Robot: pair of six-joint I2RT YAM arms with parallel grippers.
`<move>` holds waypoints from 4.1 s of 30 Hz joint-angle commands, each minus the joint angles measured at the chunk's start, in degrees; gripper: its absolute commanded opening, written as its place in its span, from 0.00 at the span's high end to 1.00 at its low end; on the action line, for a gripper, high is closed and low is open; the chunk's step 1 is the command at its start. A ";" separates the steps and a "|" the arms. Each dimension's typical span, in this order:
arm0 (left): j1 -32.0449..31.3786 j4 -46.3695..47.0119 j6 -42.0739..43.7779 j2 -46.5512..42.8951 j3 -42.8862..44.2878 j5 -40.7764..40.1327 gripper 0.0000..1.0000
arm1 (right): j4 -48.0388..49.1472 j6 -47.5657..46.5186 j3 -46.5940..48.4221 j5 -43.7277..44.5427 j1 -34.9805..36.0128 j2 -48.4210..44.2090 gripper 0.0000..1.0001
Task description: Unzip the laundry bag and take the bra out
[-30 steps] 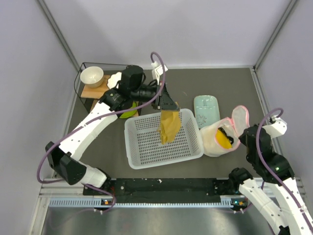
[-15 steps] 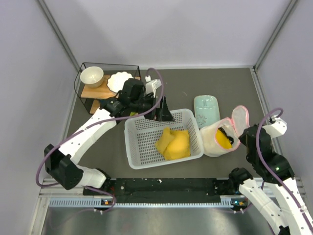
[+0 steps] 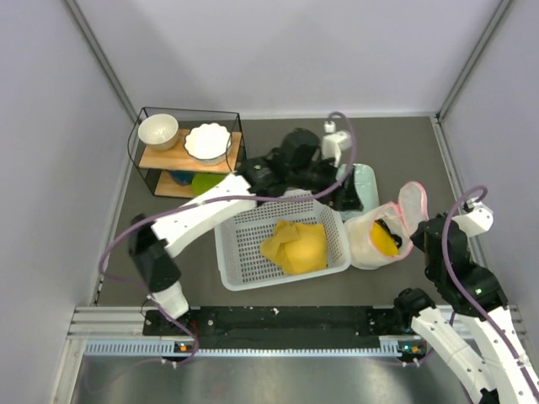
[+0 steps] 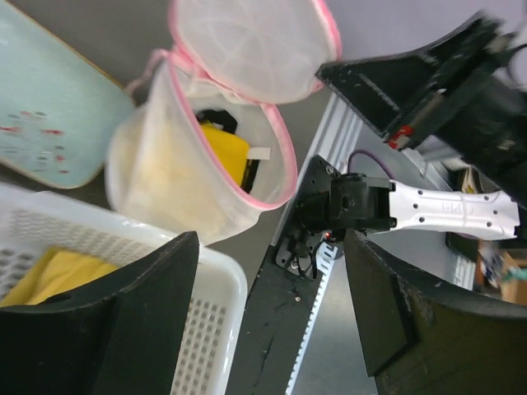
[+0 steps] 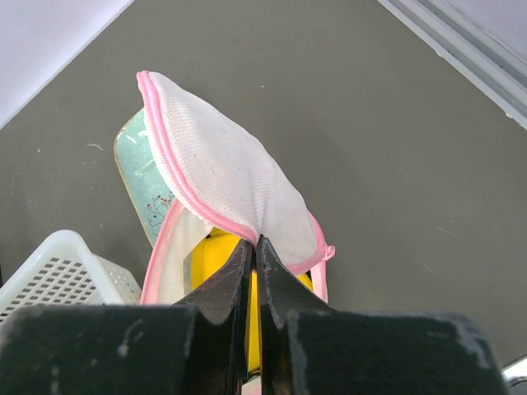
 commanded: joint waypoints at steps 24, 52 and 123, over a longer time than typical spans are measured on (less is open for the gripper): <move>-9.95 12.57 -9.11 26.80 14.23 7.64 0.41 | 0.92 -0.89 0.49 0.40 -0.24 -1.71 1.00; -17.16 1.58 2.84 46.32 21.26 -21.27 0.27 | 0.57 -1.68 2.95 0.75 -0.15 -1.10 1.00; 13.60 19.11 -22.66 2.21 43.24 14.85 1.00 | -1.63 -2.47 3.48 5.76 -0.15 -0.83 1.00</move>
